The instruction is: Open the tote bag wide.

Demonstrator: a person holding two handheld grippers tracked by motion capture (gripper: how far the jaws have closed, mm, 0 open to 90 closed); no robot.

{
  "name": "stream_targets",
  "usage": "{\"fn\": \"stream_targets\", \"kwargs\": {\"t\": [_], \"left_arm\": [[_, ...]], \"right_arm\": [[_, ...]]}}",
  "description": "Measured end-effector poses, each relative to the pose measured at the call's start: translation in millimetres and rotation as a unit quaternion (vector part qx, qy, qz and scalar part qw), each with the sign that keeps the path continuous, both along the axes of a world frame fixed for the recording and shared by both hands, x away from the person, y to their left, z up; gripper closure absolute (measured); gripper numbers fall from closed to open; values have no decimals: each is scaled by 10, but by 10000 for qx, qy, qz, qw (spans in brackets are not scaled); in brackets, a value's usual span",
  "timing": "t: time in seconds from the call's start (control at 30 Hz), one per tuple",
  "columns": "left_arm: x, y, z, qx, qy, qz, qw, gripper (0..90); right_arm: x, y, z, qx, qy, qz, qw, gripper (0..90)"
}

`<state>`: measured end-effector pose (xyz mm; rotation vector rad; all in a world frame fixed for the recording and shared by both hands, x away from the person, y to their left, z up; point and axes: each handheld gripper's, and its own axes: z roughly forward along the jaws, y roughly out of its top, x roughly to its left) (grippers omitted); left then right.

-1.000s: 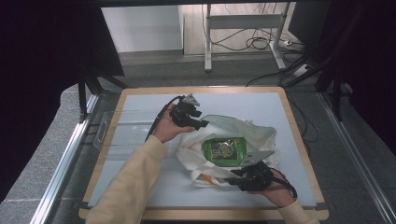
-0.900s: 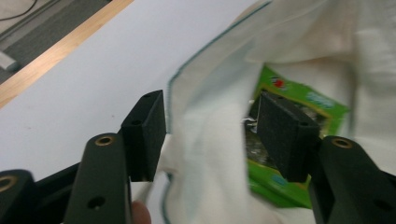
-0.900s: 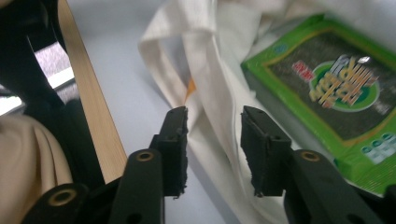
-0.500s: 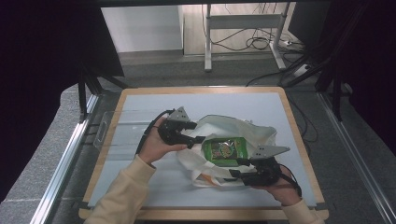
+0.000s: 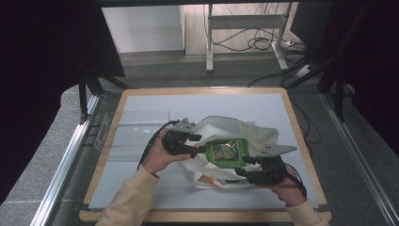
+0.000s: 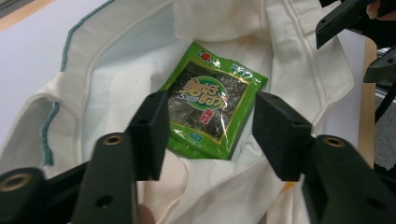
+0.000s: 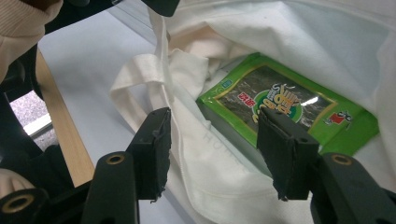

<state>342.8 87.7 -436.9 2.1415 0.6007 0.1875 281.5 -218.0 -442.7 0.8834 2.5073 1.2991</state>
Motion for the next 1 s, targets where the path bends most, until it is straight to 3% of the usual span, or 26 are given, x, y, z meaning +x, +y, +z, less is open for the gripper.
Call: {"fn": "stream_targets", "kwargs": {"t": [0.03, 0.07, 0.2, 0.37, 0.5, 0.73, 1.0], "left_arm": [[8, -12, -3, -14, 12, -8, 10000, 600], [20, -23, -4, -9, -1, -42, 10000, 600], [57, -72, -28, 15, 87, -92, 9999, 788], [33, -90, -102, 60, 223, -177, 9996, 885], [2, -94, -129, 171, 220, -245, 9993, 899], [-26, -113, -133, 182, 253, -309, 9990, 900], [-30, -98, -181, 212, 321, -358, 9986, 900]], "right_arm": [[6, -7, -2, 11, 5, -16, 10000, 448], [6, -7, -2, 11, 5, -16, 10000, 448], [13, -16, 1, 5, 7, -51, 10000, 446], [31, -7, 16, 12, 1, -125, 9999, 468], [97, 70, 65, 2, -4, -115, 9999, 517], [343, 239, 148, -84, 22, -56, 9999, 843], [609, 502, 214, -306, 89, 130, 9994, 889]]}}
